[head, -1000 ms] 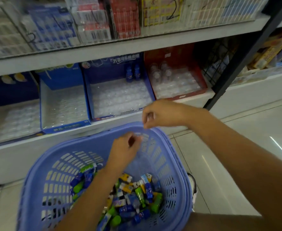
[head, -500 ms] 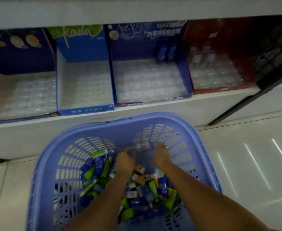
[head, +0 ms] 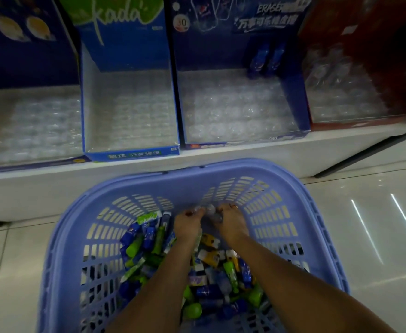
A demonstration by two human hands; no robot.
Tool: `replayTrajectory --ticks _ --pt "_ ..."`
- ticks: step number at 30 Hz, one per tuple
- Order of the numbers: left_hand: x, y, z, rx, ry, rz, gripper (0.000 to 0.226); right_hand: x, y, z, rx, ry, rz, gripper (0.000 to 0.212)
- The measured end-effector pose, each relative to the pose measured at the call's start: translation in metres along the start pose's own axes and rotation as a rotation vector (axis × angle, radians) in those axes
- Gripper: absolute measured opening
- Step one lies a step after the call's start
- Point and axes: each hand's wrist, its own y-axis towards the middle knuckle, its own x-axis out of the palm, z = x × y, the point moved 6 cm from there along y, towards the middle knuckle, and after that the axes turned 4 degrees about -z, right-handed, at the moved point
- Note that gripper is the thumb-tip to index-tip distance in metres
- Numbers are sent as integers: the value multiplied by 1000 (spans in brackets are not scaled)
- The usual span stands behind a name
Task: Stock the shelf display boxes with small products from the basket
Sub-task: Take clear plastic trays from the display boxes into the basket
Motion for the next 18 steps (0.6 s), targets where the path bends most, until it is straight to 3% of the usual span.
replayTrajectory --ticks 4,9,11,14,18 --pt "-18 -9 -4 -84 -117 -27 20 -3 0 -1 50 80 -113 19" --pt "-29 -44 13 -129 -413 -166 19 -48 -17 -25 -78 187 -56 50" --pt "-31 -63 26 -120 -515 -261 18 -66 -38 -41 -179 326 -121 44" --pt "-31 -92 49 -89 -597 -419 16 -94 -72 -53 -274 718 -215 17" --pt "-23 -131 97 86 -597 -624 22 -144 -102 -50 -347 857 -37 31"
